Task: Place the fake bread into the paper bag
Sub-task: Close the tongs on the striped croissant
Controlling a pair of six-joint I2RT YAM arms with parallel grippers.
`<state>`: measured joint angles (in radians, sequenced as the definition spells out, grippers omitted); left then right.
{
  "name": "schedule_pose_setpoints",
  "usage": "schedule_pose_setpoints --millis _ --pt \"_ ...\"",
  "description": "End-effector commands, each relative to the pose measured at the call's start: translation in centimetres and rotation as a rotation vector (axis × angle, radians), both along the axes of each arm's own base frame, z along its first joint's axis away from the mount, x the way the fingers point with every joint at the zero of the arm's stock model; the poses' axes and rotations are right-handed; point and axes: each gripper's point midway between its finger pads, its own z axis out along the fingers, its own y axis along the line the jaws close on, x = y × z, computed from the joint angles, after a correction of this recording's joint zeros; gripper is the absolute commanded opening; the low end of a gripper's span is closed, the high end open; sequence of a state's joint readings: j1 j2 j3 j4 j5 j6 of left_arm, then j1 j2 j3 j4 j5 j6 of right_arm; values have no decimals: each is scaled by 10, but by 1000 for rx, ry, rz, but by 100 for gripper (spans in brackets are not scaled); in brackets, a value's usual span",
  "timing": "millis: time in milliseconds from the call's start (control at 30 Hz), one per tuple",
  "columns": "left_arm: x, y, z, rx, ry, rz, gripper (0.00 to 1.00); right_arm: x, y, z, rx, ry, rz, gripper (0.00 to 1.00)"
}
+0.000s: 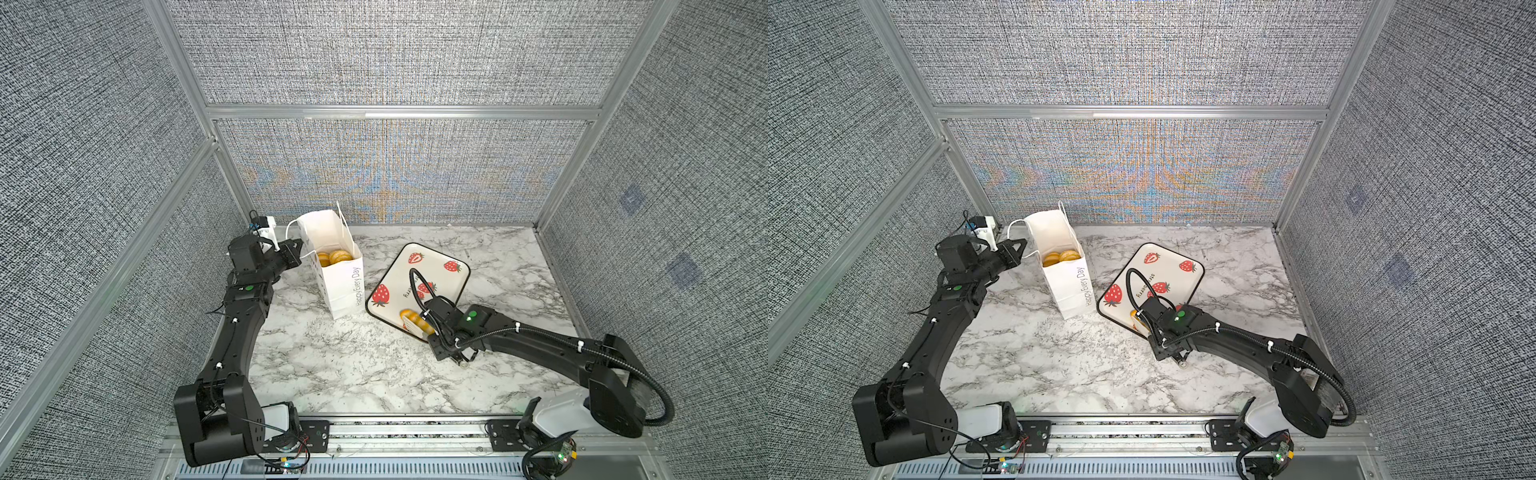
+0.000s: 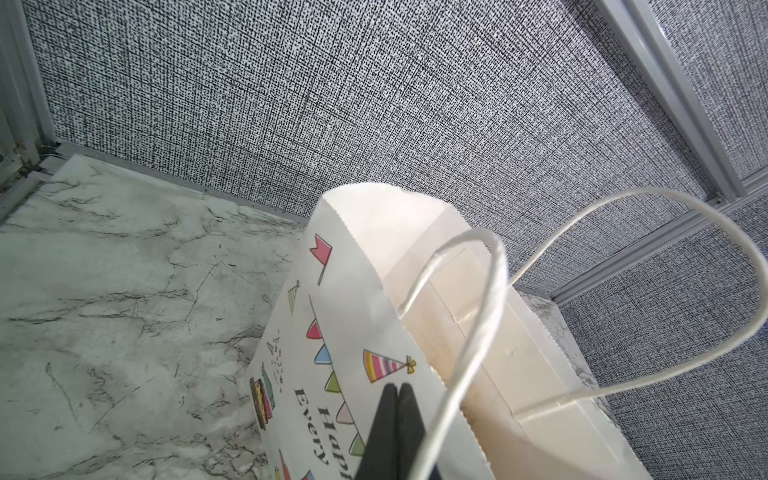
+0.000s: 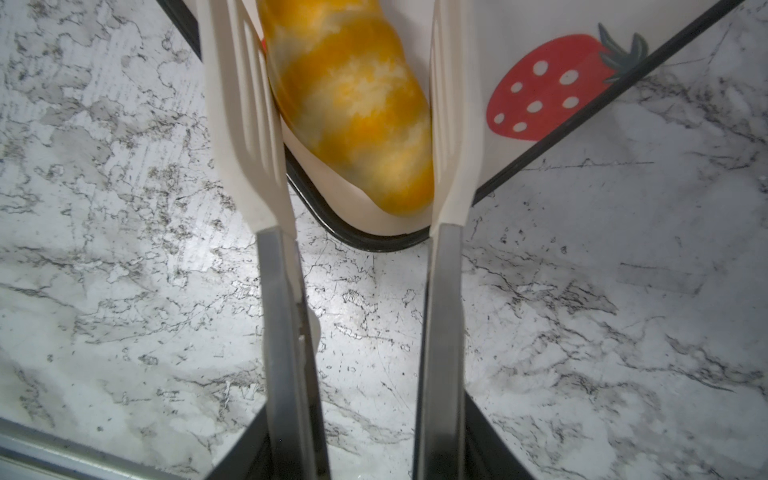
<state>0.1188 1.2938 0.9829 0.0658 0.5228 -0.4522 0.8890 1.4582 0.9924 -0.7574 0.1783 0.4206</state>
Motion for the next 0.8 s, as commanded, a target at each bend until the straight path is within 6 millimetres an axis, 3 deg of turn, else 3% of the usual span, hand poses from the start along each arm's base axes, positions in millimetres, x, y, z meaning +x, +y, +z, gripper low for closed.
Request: schedule_pose_setpoints --millis 0,300,767 --pt "1 0 5 7 -24 -2 0 3 0 3 8 -18 -7 45" --pt "1 0 4 7 -22 -1 0 10 0 13 25 -62 -18 37" --pt "1 0 3 4 -21 -3 0 43 6 46 104 -189 -98 33"
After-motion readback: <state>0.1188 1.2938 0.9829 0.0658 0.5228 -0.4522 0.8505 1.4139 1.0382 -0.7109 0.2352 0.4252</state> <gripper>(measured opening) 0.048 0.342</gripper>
